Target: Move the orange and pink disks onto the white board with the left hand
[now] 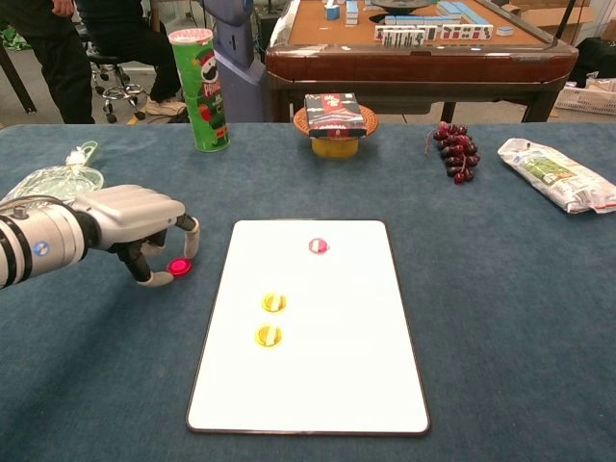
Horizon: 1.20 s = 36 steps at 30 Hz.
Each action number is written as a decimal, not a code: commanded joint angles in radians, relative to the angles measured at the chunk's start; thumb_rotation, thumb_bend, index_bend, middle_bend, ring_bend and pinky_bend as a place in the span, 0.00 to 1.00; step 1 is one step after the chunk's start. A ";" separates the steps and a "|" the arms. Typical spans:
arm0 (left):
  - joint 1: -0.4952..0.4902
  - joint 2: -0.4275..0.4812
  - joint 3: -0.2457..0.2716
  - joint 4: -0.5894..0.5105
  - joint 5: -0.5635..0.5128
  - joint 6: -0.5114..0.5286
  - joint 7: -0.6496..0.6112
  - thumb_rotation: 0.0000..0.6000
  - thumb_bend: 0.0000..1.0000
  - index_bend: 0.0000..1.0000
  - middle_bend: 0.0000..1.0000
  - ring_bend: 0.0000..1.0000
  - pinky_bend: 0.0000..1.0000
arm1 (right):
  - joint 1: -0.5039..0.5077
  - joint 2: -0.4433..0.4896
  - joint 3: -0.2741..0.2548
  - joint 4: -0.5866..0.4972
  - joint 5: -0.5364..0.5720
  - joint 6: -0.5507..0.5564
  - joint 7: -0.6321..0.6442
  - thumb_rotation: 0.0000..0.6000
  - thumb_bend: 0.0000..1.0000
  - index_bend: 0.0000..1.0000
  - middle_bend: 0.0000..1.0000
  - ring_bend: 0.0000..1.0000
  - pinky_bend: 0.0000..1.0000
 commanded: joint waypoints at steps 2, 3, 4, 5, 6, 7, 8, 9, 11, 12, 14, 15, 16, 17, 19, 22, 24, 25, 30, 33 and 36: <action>0.002 -0.004 -0.002 0.007 0.001 -0.003 0.000 1.00 0.34 0.50 1.00 1.00 1.00 | 0.000 0.000 0.000 0.000 0.000 0.001 0.000 1.00 0.39 0.57 0.48 0.54 0.56; 0.002 -0.006 -0.003 0.010 0.001 -0.006 0.000 1.00 0.34 0.50 1.00 1.00 1.00 | 0.000 0.000 0.000 0.000 0.000 0.001 0.001 1.00 0.39 0.57 0.49 0.54 0.56; 0.002 -0.007 -0.004 0.013 0.001 -0.007 0.001 1.00 0.34 0.50 1.00 1.00 1.00 | 0.000 0.000 -0.001 0.001 0.000 0.000 0.000 1.00 0.39 0.57 0.49 0.54 0.56; 0.002 -0.008 -0.005 0.016 0.001 -0.007 0.002 1.00 0.34 0.50 1.00 1.00 1.00 | 0.000 0.000 -0.001 0.000 -0.001 -0.001 0.000 1.00 0.39 0.57 0.49 0.54 0.56; 0.002 -0.009 -0.007 0.018 0.001 -0.008 0.002 1.00 0.34 0.51 1.00 1.00 1.00 | 0.000 0.000 -0.001 0.000 -0.001 -0.001 -0.001 1.00 0.39 0.57 0.49 0.54 0.56; 0.003 -0.010 -0.008 0.020 0.001 -0.008 0.002 1.00 0.34 0.51 1.00 1.00 1.00 | 0.001 -0.001 -0.001 0.000 -0.002 -0.001 -0.001 1.00 0.39 0.57 0.49 0.54 0.56; 0.003 -0.010 -0.011 0.021 0.002 -0.007 0.001 1.00 0.34 0.51 1.00 1.00 1.00 | 0.001 -0.001 -0.001 0.000 -0.002 -0.002 -0.002 1.00 0.39 0.57 0.49 0.54 0.56; 0.004 -0.011 -0.011 0.022 0.002 -0.007 0.001 1.00 0.34 0.51 1.00 1.00 1.00 | 0.001 -0.001 -0.001 0.000 -0.002 -0.002 -0.003 1.00 0.39 0.57 0.49 0.54 0.56; 0.006 -0.011 -0.013 0.023 0.003 -0.007 0.000 1.00 0.34 0.52 1.00 1.00 1.00 | 0.001 -0.001 -0.002 0.000 -0.002 -0.003 -0.003 1.00 0.39 0.57 0.49 0.54 0.56; 0.007 -0.011 -0.013 0.023 0.004 -0.007 0.000 1.00 0.34 0.52 1.00 1.00 1.00 | 0.001 -0.001 -0.002 -0.001 -0.001 -0.003 -0.003 1.00 0.39 0.57 0.49 0.54 0.56; 0.009 -0.011 -0.013 0.024 0.005 -0.008 0.000 1.00 0.34 0.52 1.00 1.00 1.00 | 0.002 -0.001 -0.002 -0.001 -0.001 -0.003 -0.003 1.00 0.39 0.57 0.49 0.54 0.56; 0.010 -0.011 -0.013 0.025 0.006 -0.009 0.001 1.00 0.34 0.52 1.00 1.00 1.00 | 0.002 -0.001 -0.001 -0.001 -0.001 -0.003 -0.004 1.00 0.40 0.57 0.49 0.54 0.56; 0.010 -0.011 -0.013 0.026 0.006 -0.010 0.001 1.00 0.34 0.52 1.00 1.00 1.00 | 0.002 -0.002 -0.002 -0.001 -0.001 -0.003 -0.004 1.00 0.40 0.57 0.49 0.54 0.56; 0.011 -0.011 -0.013 0.026 0.006 -0.010 0.001 1.00 0.34 0.52 1.00 1.00 1.00 | 0.002 -0.001 -0.002 -0.001 -0.001 -0.003 -0.004 1.00 0.40 0.57 0.49 0.54 0.56; 0.011 -0.012 -0.015 0.027 0.007 -0.011 0.000 1.00 0.34 0.52 1.00 1.00 1.00 | 0.002 -0.001 -0.002 -0.001 -0.001 -0.003 -0.004 1.00 0.39 0.57 0.49 0.54 0.56; 0.012 -0.013 -0.017 0.027 0.009 -0.013 0.001 1.00 0.34 0.53 1.00 1.00 1.00 | 0.002 -0.002 -0.002 -0.001 -0.001 -0.003 -0.004 1.00 0.39 0.57 0.49 0.54 0.56; 0.012 -0.013 -0.018 0.028 0.009 -0.014 0.002 1.00 0.34 0.54 1.00 1.00 1.00 | 0.002 -0.002 -0.001 -0.001 0.000 -0.003 -0.004 1.00 0.39 0.57 0.49 0.54 0.56; 0.012 -0.014 -0.018 0.028 0.009 -0.014 0.002 1.00 0.34 0.54 1.00 1.00 1.00 | 0.001 -0.001 -0.001 0.000 0.000 -0.002 -0.004 1.00 0.39 0.57 0.49 0.54 0.56; 0.014 -0.017 -0.020 0.027 0.014 -0.014 0.002 1.00 0.34 0.57 1.00 1.00 1.00 | 0.001 0.000 -0.001 -0.001 -0.001 -0.001 -0.002 1.00 0.40 0.57 0.49 0.54 0.56; 0.013 -0.017 -0.024 0.023 0.015 -0.014 0.002 1.00 0.34 0.58 1.00 1.00 1.00 | 0.000 0.000 -0.001 -0.001 -0.001 0.000 0.000 1.00 0.40 0.57 0.49 0.54 0.56; 0.012 -0.015 -0.031 0.015 0.013 -0.012 0.002 1.00 0.34 0.58 1.00 1.00 1.00 | -0.001 0.000 -0.001 -0.001 -0.001 0.002 0.002 1.00 0.39 0.57 0.49 0.54 0.56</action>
